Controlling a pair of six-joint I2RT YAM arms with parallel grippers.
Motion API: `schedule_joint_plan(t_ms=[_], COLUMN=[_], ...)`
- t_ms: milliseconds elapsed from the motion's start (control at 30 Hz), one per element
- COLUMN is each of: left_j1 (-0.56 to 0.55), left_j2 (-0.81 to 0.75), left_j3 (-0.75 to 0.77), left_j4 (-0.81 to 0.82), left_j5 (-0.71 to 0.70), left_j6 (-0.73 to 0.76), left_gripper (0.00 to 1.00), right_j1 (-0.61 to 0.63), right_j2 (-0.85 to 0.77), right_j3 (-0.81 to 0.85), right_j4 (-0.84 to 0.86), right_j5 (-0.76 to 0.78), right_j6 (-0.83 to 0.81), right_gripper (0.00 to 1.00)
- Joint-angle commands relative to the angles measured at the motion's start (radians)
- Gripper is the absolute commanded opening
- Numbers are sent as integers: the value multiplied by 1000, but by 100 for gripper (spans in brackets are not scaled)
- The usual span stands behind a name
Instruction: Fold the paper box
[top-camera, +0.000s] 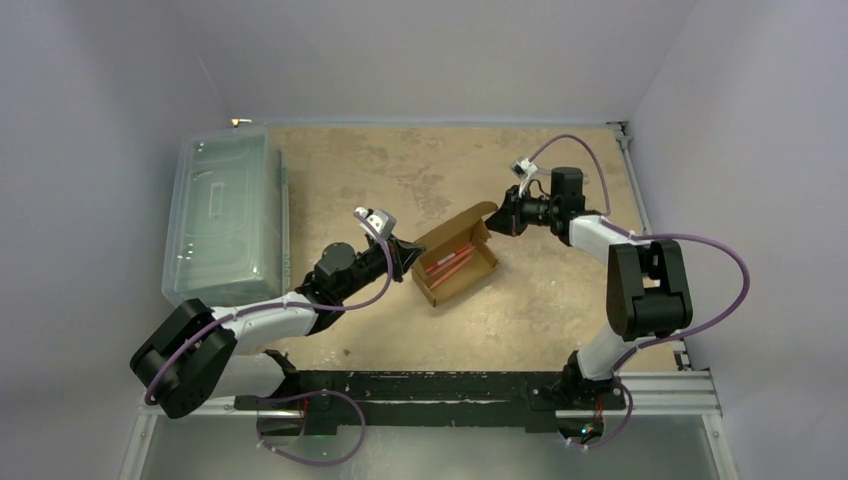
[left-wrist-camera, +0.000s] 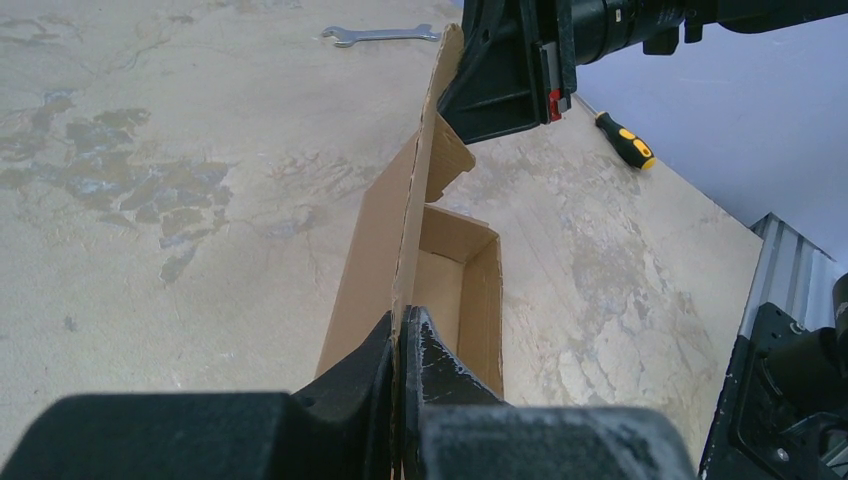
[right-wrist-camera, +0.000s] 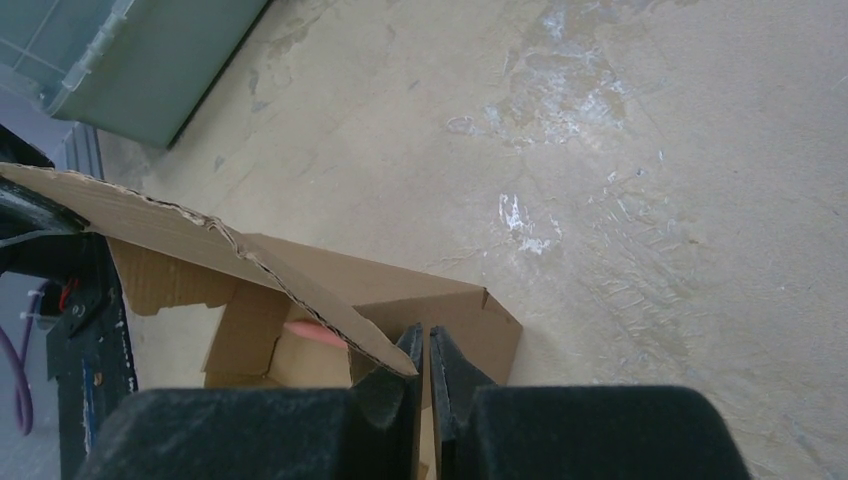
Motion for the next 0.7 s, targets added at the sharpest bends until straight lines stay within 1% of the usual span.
schedule_joint_plan(t_ms=[0, 267, 400, 533, 667], left_j1=[5, 6, 5, 6, 7], left_j2=[-8, -5, -1, 1, 1], left_j3=[0, 1, 2, 0, -3], left_j4=[22, 22, 22, 17, 13], left_j5=[-11, -8, -6, -1, 15], left_j6=[-10, -10, -9, -4, 8], left_gripper=[0, 0, 0, 0, 0], right_j1=[19, 23, 26, 22, -3], right_j2=[5, 14, 15, 14, 10], right_j3=[46, 61, 65, 87, 94], right_j4=[-28, -42, -56, -124, -140], right_j5=[-46, -57, -18, 57, 117], right_j6=[-1, 21, 3, -61, -66], right_gripper=[7, 6, 6, 6, 8])
